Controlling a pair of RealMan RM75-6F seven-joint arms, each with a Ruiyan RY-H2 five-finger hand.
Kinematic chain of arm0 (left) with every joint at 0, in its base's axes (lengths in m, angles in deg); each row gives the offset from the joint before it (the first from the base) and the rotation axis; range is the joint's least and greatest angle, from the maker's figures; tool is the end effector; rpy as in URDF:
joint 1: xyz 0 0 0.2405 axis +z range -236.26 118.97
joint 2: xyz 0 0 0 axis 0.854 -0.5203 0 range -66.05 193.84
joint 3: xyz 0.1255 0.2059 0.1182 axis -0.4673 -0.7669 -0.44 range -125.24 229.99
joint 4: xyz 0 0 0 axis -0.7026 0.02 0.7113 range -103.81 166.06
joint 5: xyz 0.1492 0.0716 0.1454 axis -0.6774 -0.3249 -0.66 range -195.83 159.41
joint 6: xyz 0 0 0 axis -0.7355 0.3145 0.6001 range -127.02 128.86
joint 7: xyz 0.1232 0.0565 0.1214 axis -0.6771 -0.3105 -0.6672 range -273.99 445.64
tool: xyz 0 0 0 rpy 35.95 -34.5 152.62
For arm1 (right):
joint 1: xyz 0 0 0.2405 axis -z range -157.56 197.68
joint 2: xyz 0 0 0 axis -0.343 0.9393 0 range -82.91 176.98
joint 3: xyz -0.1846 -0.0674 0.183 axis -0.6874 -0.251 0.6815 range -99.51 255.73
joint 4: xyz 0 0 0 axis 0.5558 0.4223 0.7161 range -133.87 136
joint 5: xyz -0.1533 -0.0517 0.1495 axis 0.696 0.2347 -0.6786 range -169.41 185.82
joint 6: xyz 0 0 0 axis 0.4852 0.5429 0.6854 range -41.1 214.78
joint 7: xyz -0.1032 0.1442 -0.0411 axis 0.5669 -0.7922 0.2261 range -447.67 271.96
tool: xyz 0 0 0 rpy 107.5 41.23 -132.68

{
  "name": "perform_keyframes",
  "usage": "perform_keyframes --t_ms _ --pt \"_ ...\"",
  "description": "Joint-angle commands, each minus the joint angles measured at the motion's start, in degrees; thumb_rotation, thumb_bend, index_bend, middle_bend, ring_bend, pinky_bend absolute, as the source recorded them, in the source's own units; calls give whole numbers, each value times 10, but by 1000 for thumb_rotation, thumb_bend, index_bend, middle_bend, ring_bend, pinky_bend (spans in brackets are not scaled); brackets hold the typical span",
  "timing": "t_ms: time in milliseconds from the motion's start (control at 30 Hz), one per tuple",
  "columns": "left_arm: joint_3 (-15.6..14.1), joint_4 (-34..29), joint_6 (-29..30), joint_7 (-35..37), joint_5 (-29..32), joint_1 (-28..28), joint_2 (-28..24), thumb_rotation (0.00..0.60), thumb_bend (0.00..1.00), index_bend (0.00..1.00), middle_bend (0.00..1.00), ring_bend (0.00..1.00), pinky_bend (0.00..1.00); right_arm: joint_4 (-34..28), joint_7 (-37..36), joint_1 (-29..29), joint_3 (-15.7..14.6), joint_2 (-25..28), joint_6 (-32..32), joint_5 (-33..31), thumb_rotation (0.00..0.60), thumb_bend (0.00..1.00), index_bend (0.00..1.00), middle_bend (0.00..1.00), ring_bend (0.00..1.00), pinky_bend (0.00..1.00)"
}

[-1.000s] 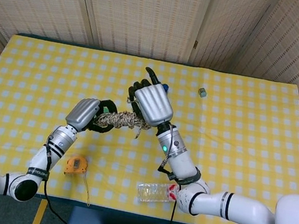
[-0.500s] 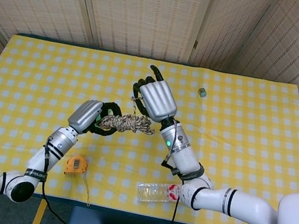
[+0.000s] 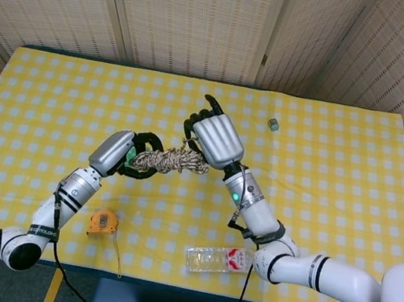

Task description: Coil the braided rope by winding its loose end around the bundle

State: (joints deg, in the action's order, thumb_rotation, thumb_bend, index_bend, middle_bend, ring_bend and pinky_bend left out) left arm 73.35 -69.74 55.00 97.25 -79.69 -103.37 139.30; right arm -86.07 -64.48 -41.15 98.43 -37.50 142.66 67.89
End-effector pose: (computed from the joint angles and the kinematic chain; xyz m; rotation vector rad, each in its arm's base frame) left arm -0.0682 0.4061 0.0527 -1.6151 -1.4489 -1.4914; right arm 0.0192 -0.4477 0.0226 1.8755 -0.6292 1.2381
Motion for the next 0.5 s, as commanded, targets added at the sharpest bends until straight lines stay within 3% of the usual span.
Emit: perform_keyframes --t_ms 33,233,333,500 --pt "5 -2 0 10 2 2 -3 600 625 709 746 694 575 -5 3 8 -14 4 7 15 600 496 482 452 335 85" --pt "10 -5 -1 23 5 4 -12 600 626 710 746 694 576 -24 16 23 -36 9 20 30 600 496 140 367 278 77" --pt "11 -8 3 22 8 5 -14 600 625 710 746 694 576 -45 26 33 -43 16 27 25 600 496 18 295 240 74" --pt "13 -9 7 17 16 6 -19 600 625 710 746 694 576 -89 52 52 -59 39 42 20 600 496 0 142 154 52"
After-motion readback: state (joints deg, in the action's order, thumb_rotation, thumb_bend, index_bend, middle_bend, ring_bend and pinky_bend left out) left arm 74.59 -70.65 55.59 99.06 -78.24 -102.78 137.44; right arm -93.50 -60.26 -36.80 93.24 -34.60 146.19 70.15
